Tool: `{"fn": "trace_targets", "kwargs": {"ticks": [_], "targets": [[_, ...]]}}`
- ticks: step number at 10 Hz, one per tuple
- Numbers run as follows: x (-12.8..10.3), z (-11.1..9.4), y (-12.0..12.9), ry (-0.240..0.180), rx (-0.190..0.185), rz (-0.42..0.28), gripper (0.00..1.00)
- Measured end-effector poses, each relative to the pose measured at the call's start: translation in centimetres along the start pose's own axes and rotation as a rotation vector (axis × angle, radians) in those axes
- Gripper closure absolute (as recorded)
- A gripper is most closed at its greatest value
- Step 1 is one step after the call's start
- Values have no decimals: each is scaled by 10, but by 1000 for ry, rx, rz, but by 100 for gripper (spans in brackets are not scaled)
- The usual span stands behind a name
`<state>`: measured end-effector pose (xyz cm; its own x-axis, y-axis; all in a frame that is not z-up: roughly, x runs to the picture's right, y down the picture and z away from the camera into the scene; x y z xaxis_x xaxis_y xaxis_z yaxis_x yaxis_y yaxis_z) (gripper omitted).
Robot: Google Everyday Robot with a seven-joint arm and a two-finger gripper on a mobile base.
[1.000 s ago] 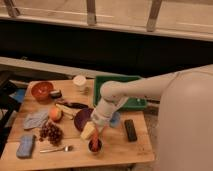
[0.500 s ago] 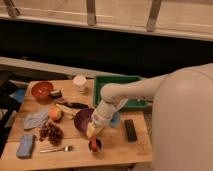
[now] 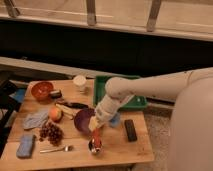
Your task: Place pepper in purple bowl
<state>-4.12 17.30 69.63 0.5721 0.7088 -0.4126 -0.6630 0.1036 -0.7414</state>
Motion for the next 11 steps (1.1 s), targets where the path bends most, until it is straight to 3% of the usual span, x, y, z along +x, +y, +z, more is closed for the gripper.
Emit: {"fn": "trace_targets", "kwargs": {"ticks": [3, 6, 8, 11], "targets": [[-10, -47, 3, -44, 81, -36, 100], [-42, -95, -8, -106, 174, -78, 100], [-67, -98, -8, -141, 173, -89, 100], [-92, -63, 0, -149, 101, -95, 100]]}}
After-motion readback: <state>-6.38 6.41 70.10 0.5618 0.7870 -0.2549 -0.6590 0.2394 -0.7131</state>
